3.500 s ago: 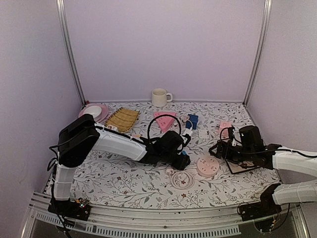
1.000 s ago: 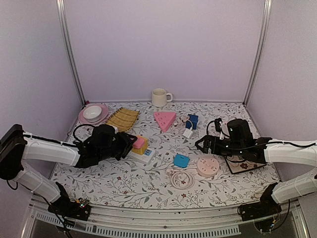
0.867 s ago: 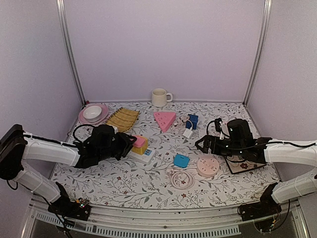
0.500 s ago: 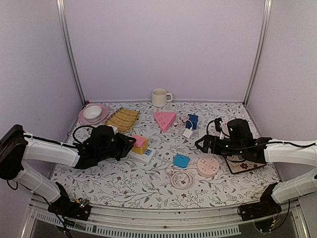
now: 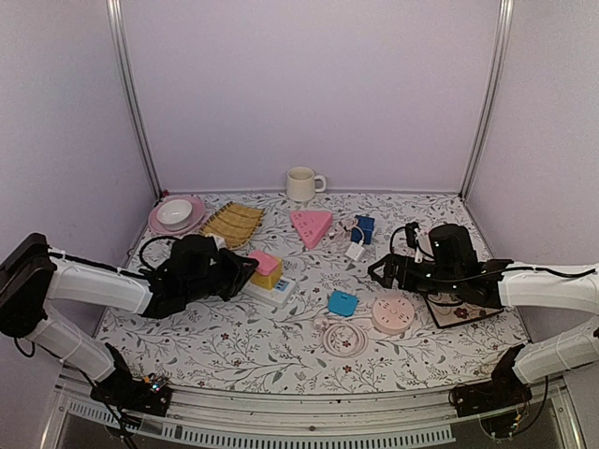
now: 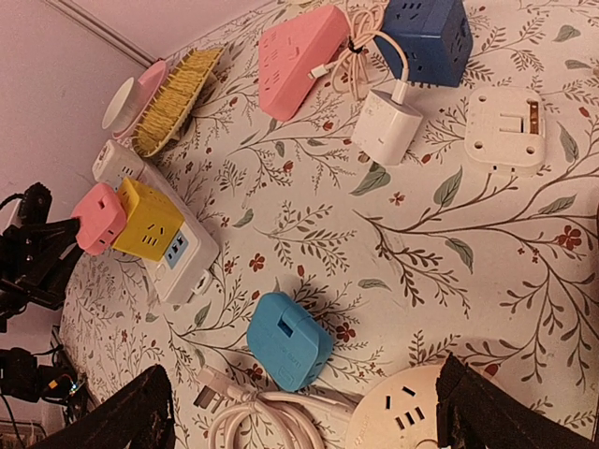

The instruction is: Pull the plug off the socket

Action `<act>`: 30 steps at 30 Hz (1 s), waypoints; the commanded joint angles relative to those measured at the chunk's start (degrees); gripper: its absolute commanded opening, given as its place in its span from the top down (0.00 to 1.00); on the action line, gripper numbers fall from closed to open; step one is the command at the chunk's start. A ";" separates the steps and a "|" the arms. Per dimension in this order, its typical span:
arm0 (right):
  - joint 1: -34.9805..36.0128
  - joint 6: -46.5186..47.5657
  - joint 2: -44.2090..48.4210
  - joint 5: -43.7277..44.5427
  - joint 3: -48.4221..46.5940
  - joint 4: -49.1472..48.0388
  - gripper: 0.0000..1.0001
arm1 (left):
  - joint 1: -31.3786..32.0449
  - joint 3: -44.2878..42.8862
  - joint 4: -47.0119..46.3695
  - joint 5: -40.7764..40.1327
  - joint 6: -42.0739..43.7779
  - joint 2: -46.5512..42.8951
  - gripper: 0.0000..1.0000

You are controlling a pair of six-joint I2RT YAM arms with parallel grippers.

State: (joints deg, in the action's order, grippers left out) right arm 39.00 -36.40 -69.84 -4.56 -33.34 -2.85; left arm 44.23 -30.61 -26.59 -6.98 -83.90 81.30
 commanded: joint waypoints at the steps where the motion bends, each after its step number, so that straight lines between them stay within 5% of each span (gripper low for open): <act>1: 0.67 0.47 0.03 1.07 0.48 -1.02 0.00 | -0.62 -1.37 0.61 4.39 4.57 1.54 1.00; 14: 15.83 12.85 -9.79 14.48 -10.43 -2.69 0.01 | 0.41 -0.38 -3.51 20.61 5.52 1.60 1.00; 30: 13.64 6.25 -28.36 3.58 -25.54 -0.73 0.00 | -1.44 0.02 -6.16 34.12 18.47 0.20 1.00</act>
State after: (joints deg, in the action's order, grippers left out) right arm 53.71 -27.55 -95.48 2.96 -56.97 -3.95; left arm 43.57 -31.00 -27.31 20.16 -71.66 82.56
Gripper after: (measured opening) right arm 0.999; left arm 0.115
